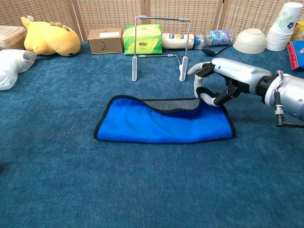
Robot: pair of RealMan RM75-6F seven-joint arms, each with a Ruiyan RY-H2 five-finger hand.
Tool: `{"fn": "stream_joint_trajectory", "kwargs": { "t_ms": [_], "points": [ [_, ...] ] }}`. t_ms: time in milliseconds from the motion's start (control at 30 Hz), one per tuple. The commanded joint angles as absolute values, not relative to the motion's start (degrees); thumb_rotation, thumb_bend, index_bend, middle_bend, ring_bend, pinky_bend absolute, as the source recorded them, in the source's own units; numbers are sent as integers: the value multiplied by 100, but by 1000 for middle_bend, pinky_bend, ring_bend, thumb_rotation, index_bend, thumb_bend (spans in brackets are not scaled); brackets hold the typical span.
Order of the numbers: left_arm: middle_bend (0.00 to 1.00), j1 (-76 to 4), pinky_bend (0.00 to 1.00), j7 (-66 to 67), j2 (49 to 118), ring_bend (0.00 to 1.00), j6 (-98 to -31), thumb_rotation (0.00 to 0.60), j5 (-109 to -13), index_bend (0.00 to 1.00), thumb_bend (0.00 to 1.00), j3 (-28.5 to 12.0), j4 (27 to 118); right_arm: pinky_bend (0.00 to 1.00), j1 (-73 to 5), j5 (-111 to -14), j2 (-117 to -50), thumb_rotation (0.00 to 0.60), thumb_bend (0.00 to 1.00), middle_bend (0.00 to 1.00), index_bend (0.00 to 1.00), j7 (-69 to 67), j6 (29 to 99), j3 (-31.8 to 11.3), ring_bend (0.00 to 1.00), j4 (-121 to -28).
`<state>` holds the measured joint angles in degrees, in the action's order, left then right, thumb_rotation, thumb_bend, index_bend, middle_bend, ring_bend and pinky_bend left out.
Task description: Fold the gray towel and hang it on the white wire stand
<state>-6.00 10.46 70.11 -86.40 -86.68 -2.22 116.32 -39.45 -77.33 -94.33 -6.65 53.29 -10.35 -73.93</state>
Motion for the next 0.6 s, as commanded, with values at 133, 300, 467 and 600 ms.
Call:
{"fn": "stream_joint_trajectory", "kwargs": {
  "t_ms": [133, 300, 467, 600],
  "points": [
    [28, -561, 0, 1058, 6978, 0, -8694, 600, -8695, 261, 376, -213, 11668, 0, -4049, -7571, -9598, 600, 510, 139, 578, -745, 5157, -1108, 0, -7098],
    [25, -520, 0, 1033, 6964, 0, -8733, 600, -8727, 261, 376, -185, 11681, 0, -4070, -7415, -9650, 600, 511, 139, 572, -779, 5050, -1148, 0, -6904],
    [24, -496, 0, 1008, 6958, 0, -8767, 600, -8770, 261, 375, -184, 11674, 0, -4066, -7278, -9648, 600, 505, 136, 544, -758, 4999, -1183, 0, -6843],
    [23, -476, 0, 1004, 6949, 0, -8789, 600, -8804, 261, 376, -177, 11671, 0, -4049, -7224, -9627, 600, 504, 127, 485, -701, 4996, -1175, 0, -6842]
  ]
}}
